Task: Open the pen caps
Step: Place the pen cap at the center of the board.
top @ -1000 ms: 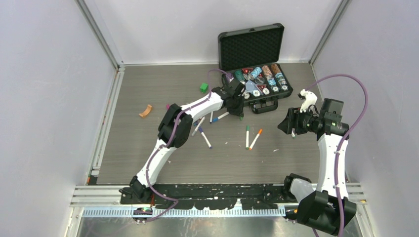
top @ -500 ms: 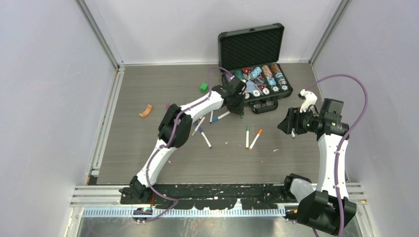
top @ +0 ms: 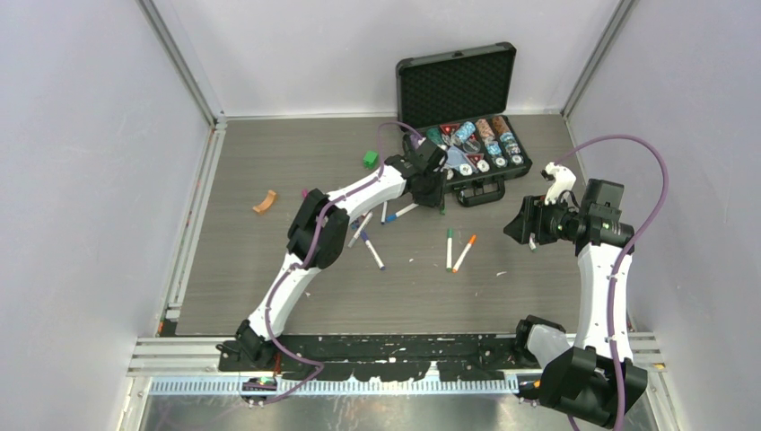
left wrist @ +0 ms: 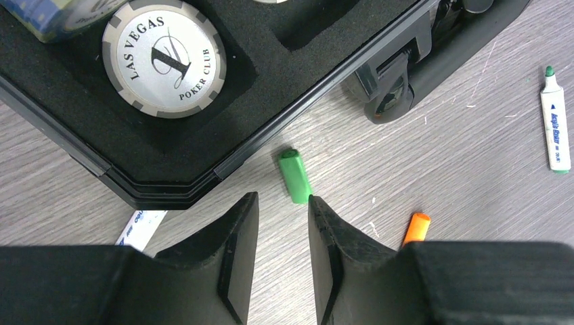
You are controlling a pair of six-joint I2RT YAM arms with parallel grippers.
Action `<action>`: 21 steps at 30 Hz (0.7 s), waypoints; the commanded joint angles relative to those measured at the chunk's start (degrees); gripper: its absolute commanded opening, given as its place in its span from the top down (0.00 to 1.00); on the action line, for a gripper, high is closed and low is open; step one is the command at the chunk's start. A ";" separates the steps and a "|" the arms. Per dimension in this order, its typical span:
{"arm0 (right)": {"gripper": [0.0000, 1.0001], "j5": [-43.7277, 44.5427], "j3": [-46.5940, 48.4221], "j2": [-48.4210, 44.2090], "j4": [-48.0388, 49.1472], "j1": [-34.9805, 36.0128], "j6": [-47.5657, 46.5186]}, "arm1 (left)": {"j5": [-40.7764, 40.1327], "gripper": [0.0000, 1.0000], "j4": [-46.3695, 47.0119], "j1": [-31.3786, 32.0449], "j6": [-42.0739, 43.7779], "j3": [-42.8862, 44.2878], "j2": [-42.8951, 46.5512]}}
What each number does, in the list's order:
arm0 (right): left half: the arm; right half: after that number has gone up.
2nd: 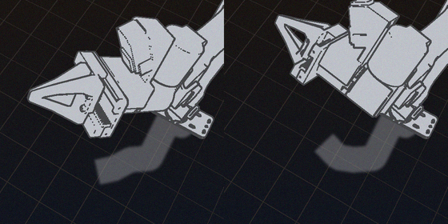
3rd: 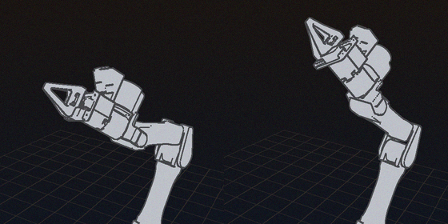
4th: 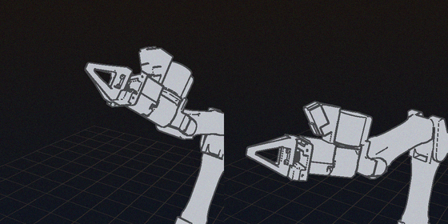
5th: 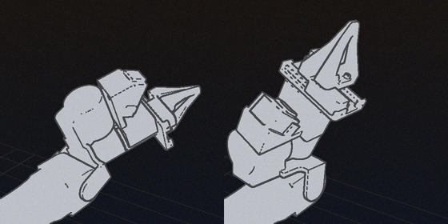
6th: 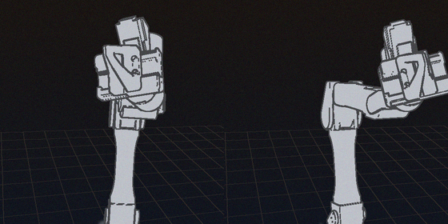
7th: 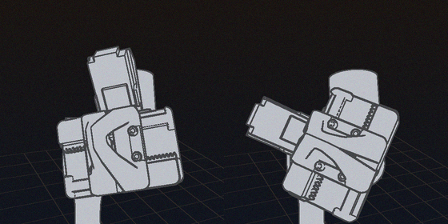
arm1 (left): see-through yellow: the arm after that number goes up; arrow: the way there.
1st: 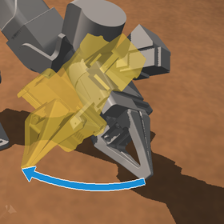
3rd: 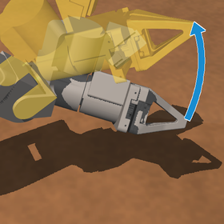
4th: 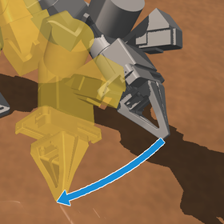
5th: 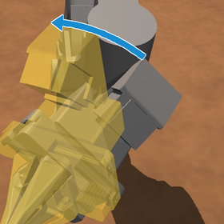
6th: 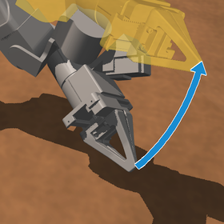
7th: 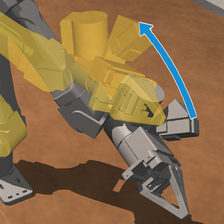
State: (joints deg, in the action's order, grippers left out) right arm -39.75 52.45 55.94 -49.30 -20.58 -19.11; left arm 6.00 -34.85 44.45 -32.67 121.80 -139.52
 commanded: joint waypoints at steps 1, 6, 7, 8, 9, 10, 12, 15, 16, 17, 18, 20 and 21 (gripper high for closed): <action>0.36 -1.15 0.55 -0.11 0.70 -0.08 -0.29 | -0.26 0.64 -0.52 0.06 -0.62 2.63 -0.95; 0.36 -1.30 0.55 -0.22 0.69 -0.08 -0.22 | -1.58 0.63 -1.02 0.46 -1.08 3.24 -1.58; 0.36 -1.39 0.55 -0.26 0.69 -0.11 -0.22 | -1.89 0.63 -1.39 0.53 -1.11 3.64 -1.78; 0.36 -1.42 0.55 -0.25 0.62 -0.09 -0.36 | -2.16 0.63 -1.83 0.63 -1.10 4.07 -1.97; 0.36 -1.43 0.63 -0.22 0.61 -0.08 -0.34 | -2.47 0.63 -2.25 0.76 -1.09 4.60 -2.24; 0.36 -1.52 0.64 -0.24 0.61 -0.13 -0.31 | -2.91 0.63 -2.82 0.85 -1.09 5.19 -2.57; 0.36 -1.53 0.64 -0.24 0.52 -0.08 -0.31 | -4.54 0.63 -4.50 1.26 -1.09 7.09 -3.55; 0.36 -1.67 0.65 -0.29 0.43 -0.11 -0.32 | -7.73 0.63 -7.70 2.20 -0.65 10.53 -5.33; 0.36 -1.75 0.64 -0.26 0.39 -0.08 -0.43 | -8.50 0.63 -8.34 2.48 -0.46 11.51 -5.71; 0.36 -1.75 0.64 -0.27 0.43 -0.10 -0.41 | -9.26 0.63 -8.78 2.75 -0.40 11.99 -6.06; 0.36 -1.86 0.64 -0.25 0.35 -0.08 -0.42 | -10.11 0.63 -9.13 2.94 -0.47 12.19 -6.23; 0.36 -1.83 0.73 -0.28 0.34 -0.08 -0.41 | -12.65 0.63 -10.13 3.45 -0.88 12.77 -6.64; 0.36 -1.96 0.73 -0.29 0.34 -0.08 -0.46 | -13.95 0.63 -10.81 3.64 -1.03 13.22 -6.83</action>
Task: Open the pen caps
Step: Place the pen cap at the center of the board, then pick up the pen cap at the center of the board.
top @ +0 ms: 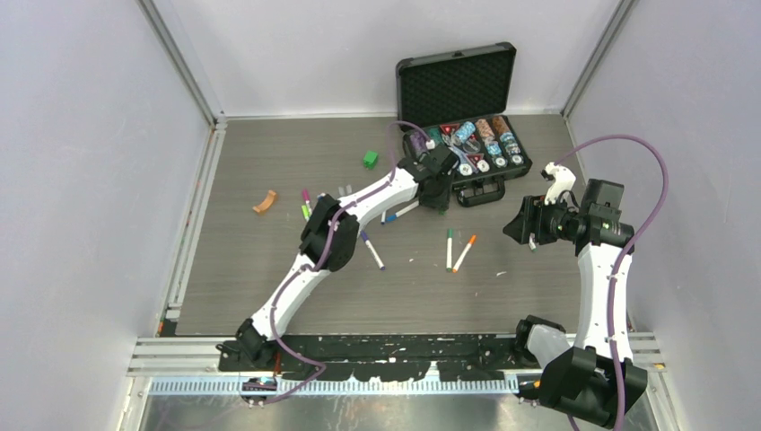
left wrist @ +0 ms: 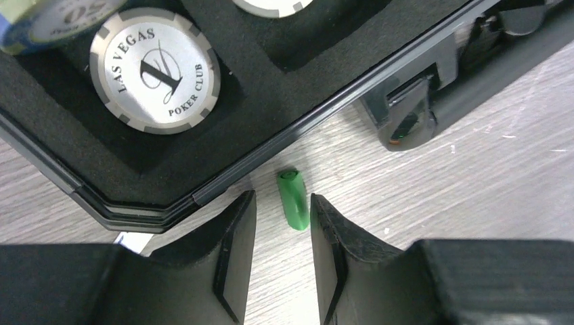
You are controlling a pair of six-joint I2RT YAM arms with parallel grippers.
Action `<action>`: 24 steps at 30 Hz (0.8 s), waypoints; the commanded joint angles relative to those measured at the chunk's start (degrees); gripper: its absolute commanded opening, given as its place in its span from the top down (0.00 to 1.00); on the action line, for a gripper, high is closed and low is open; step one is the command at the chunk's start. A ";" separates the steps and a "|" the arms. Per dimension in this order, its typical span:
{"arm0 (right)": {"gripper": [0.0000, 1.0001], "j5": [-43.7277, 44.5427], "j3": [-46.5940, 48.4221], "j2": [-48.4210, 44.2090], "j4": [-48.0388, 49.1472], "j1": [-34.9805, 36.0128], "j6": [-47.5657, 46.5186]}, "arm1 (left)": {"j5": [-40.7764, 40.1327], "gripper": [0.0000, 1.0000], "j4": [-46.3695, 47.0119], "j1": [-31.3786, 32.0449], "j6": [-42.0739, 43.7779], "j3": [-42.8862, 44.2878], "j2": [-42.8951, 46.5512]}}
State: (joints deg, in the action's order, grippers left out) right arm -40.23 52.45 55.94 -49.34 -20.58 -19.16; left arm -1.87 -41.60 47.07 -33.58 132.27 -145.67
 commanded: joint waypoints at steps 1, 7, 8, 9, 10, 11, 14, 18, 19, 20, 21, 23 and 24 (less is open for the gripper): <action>0.36 -1.46 0.73 -0.32 0.39 -0.08 -0.37 | -7.57 0.63 -4.95 1.20 -0.34 3.33 -0.94; 0.36 -1.71 0.82 -0.32 0.30 -0.09 -0.42 | -11.40 0.65 -7.11 2.09 -0.39 4.60 -1.91; 0.36 -1.74 0.82 -0.31 0.28 -0.08 -0.42 | -11.59 0.66 -7.09 2.34 -0.26 4.85 -2.07; 0.36 -1.73 0.82 -0.37 0.22 -0.08 -0.47 | -11.80 0.67 -7.16 2.51 -0.08 5.17 -2.22; 0.36 -1.76 0.77 -0.39 0.21 -0.08 -0.49 | -11.90 0.69 -7.35 2.72 0.23 5.69 -2.57; 0.36 -1.77 0.81 -0.44 0.17 -0.10 -0.51 | -12.15 0.70 -7.73 2.96 0.50 6.57 -3.01; 0.36 -1.88 0.89 -0.49 0.18 -0.08 -0.50 | -13.09 0.74 -8.92 3.44 1.66 8.36 -4.43; 0.36 -2.09 0.90 -0.49 0.04 -0.08 -0.55 | -14.15 0.80 -9.03 3.47 3.30 8.45 -5.36; 0.36 -2.14 0.95 -0.54 0.04 -0.14 -0.63 | -14.27 0.81 -8.90 3.47 3.91 8.45 -5.53; 0.36 -2.19 0.99 -0.61 -0.03 -0.08 -0.65 | -14.30 0.84 -8.77 3.47 4.34 8.45 -5.67; 0.36 -2.19 0.99 -0.60 -0.05 -0.08 -0.64 | -14.24 0.87 -8.64 3.47 4.73 8.45 -5.69; 0.36 -2.15 0.95 -0.69 -0.05 -0.08 -0.74 | -13.54 0.93 -8.25 3.47 5.26 8.22 -5.14; 0.36 -2.19 0.96 -0.66 -0.10 -0.08 -0.79 | -12.99 0.96 -8.04 3.47 5.28 7.89 -4.46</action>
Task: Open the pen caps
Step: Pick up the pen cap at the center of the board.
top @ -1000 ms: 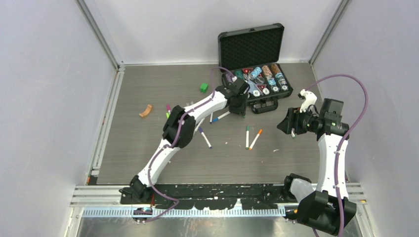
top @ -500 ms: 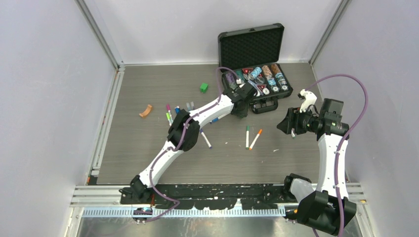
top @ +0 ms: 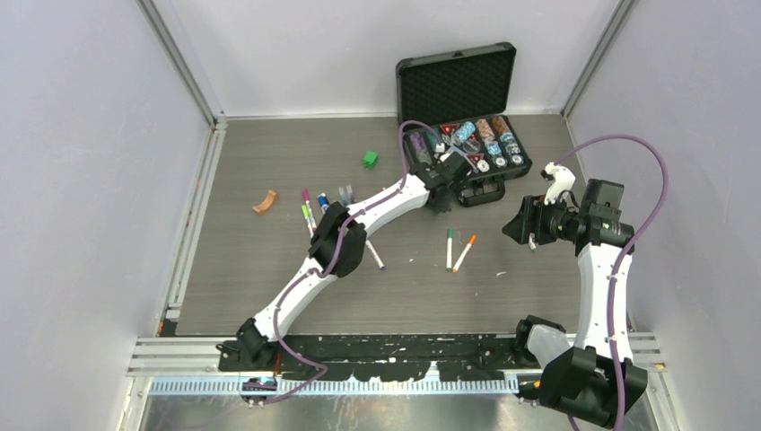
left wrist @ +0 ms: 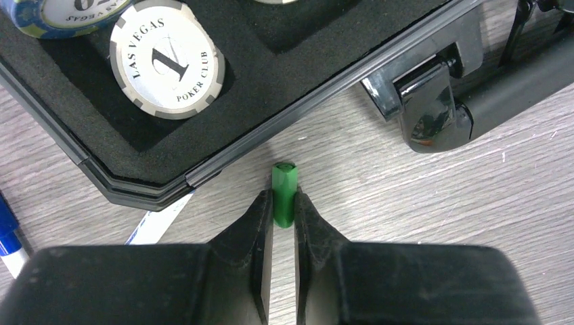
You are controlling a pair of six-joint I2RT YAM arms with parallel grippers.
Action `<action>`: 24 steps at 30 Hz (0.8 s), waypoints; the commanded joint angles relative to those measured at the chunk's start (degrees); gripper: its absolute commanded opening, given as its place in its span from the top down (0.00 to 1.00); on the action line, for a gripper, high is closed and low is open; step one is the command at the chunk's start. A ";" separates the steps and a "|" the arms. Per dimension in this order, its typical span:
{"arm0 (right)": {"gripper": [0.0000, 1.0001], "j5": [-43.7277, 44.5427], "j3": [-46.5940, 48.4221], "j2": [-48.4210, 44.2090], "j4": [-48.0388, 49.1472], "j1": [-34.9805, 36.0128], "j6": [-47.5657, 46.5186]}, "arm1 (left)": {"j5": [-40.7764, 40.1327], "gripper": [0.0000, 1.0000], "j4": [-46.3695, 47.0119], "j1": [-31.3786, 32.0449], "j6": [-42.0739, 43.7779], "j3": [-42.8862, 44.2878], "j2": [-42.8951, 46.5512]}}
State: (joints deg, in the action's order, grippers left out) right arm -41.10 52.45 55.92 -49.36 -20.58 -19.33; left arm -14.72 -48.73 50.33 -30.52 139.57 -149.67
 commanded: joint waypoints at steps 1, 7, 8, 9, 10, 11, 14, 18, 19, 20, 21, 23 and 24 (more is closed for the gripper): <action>0.36 -1.33 0.99 -0.64 -0.12 -0.08 -0.57 | 0.37 0.99 -0.42 0.21 2.03 -0.07 0.59; 0.36 -1.37 0.99 -0.64 -0.22 -0.08 -0.64 | 1.92 1.00 9.38 0.83 2.18 -13.18 13.55; 0.36 -1.41 0.99 -0.74 -0.25 -0.08 -0.63 | 2.34 1.00 10.33 0.83 2.07 -15.49 15.64; 0.36 -1.37 1.06 -0.69 -0.21 -0.08 -0.66 | 2.76 1.00 11.59 0.83 2.06 -17.28 17.34; 0.36 -1.43 1.08 -0.70 -0.21 -0.08 -0.70 | 3.53 1.00 12.86 0.83 2.09 -18.98 18.73; 0.36 -1.33 1.08 -0.73 -0.21 -0.08 -0.68 | 4.06 1.00 13.59 0.83 1.98 -20.46 19.99; 0.36 -1.43 1.06 -0.77 -0.21 -0.08 -0.67 | 5.73 1.00 15.25 0.83 1.60 -24.35 22.92; 0.36 -1.33 0.99 -0.80 -0.28 -0.08 -0.65 | 7.18 1.00 17.86 0.78 1.23 -30.95 27.23; 0.36 -1.29 0.99 -0.78 -0.29 -0.08 -0.73 | 7.46 1.00 19.03 0.70 1.21 -32.97 28.83; 0.36 -1.27 0.99 -0.88 -0.31 -0.08 -0.74 | 8.16 1.00 20.30 0.43 1.29 -36.29 30.45; 0.36 -1.40 0.99 -0.77 -0.30 -0.08 -0.78 | 9.42 1.00 21.93 -0.12 1.47 -39.12 32.44; 0.36 -1.52 1.07 -0.68 -0.36 -0.08 -0.74 | 11.97 1.00 25.49 -1.86 1.28 -44.41 37.26; 0.36 -1.64 1.08 -0.64 -0.45 -0.08 -0.81 | 12.95 1.00 26.35 -3.08 1.24 -46.99 39.44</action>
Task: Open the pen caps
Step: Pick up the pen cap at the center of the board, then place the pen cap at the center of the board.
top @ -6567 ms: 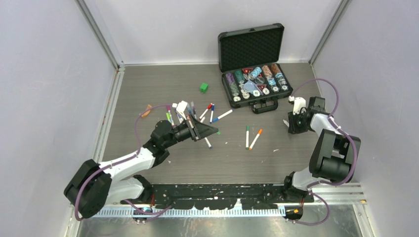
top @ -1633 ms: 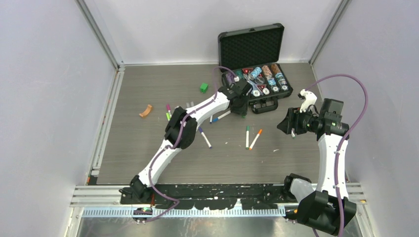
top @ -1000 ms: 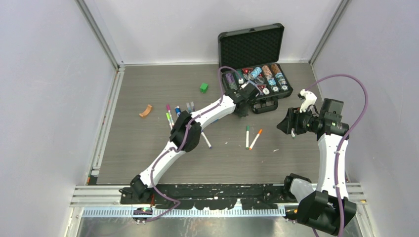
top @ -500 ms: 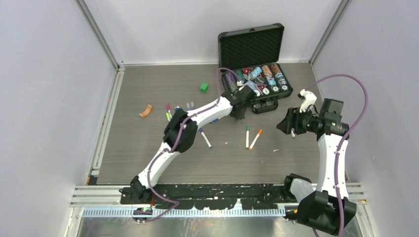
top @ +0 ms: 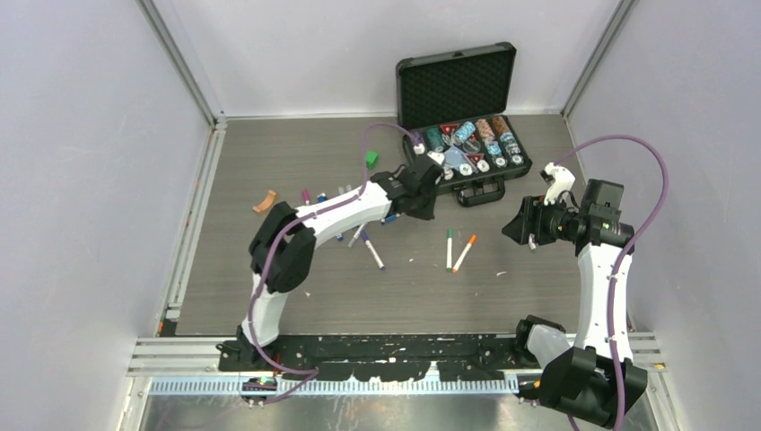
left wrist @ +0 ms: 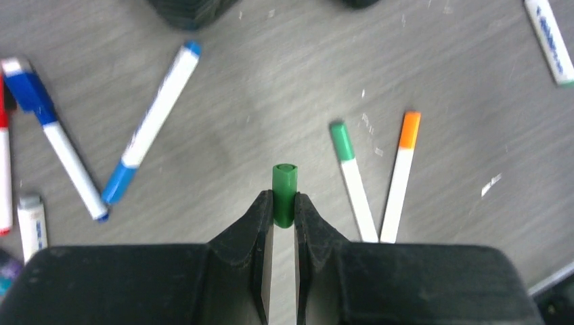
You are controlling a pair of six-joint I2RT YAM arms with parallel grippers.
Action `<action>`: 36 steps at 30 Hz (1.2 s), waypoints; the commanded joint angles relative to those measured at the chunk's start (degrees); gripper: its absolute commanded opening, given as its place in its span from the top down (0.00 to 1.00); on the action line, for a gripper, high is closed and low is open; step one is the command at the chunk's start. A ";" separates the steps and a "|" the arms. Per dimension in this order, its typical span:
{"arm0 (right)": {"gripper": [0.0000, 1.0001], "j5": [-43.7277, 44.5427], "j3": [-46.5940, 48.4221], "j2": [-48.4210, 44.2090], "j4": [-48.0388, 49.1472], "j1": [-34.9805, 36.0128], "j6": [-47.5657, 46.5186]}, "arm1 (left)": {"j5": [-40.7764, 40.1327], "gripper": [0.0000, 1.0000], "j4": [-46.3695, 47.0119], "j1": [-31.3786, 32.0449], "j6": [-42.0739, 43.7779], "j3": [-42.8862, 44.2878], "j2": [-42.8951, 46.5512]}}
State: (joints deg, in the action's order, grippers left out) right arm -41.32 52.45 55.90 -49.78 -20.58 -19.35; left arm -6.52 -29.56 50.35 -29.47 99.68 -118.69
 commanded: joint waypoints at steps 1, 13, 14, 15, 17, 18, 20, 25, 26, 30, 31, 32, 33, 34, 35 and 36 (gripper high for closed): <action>0.36 -1.52 1.08 -0.57 -0.10 -0.08 -0.90 | 5.34 1.00 8.21 -4.45 0.30 -9.13 10.47; 0.36 -2.39 1.48 -0.44 -0.93 -0.08 -1.33 | 10.48 1.00 -0.45 -31.01 6.53 -9.91 11.41; 0.36 -2.51 1.51 -0.48 -1.01 -0.12 -1.41 | 10.35 1.00 -1.75 -32.97 6.16 -8.59 10.09; 0.36 -2.50 1.52 -0.45 -1.02 -0.08 -1.45 | 9.89 1.00 -2.32 -34.87 5.65 -7.44 9.09; 0.36 -2.79 1.65 -0.38 -1.18 -0.08 -1.59 | 7.68 1.00 -2.47 -37.37 5.59 -5.54 7.34; 0.36 -2.84 1.69 -0.36 -1.34 -0.09 -1.63 | 7.04 1.00 -2.79 -38.29 6.04 -4.17 6.29; 0.36 -3.05 1.69 -0.42 -1.53 -0.08 -1.84 | 4.01 1.00 -4.97 -40.05 7.08 -0.17 3.30; 0.36 -3.13 1.87 -0.67 -2.14 -0.08 -2.33 | 2.74 1.00 -11.01 -43.91 9.30 9.13 -4.52; 0.36 -3.20 1.87 -0.70 -2.23 -0.10 -2.42 | 2.25 1.00 -11.46 -44.50 9.93 9.97 -5.53; 0.36 -3.31 1.95 -0.70 -2.35 -0.08 -2.57 | 0.55 1.00 -14.19 -46.91 12.12 14.04 -9.22; 0.36 -3.33 1.96 -0.66 -2.42 -0.08 -2.68 | 0.63 1.00 -15.05 -47.48 12.54 15.05 -10.15; 0.36 -3.35 1.96 -0.65 -2.43 -0.08 -2.69 | 0.46 1.00 -15.73 -48.25 12.90 15.82 -11.28; 0.36 -3.33 1.94 -0.65 -2.45 -0.08 -2.63 | 0.34 1.00 -16.12 -48.77 13.16 16.34 -11.81; 0.36 -3.46 1.96 -0.58 -2.47 -0.08 -2.67 | 0.35 1.00 -16.22 -49.15 13.33 16.62 -12.22; 0.36 -3.51 1.96 -0.53 -2.43 -0.08 -2.69 | 0.45 1.00 -16.06 -49.58 13.34 16.48 -12.50; 0.36 -3.50 1.96 -0.47 -2.43 -0.10 -2.63 | 0.46 1.00 -15.87 -49.90 13.16 16.43 -12.85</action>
State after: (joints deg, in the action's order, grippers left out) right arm -43.24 52.47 55.90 -52.36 -20.58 -21.08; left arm -4.97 -42.74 2.04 -18.28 113.86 -130.87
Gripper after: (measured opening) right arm 0.637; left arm 0.140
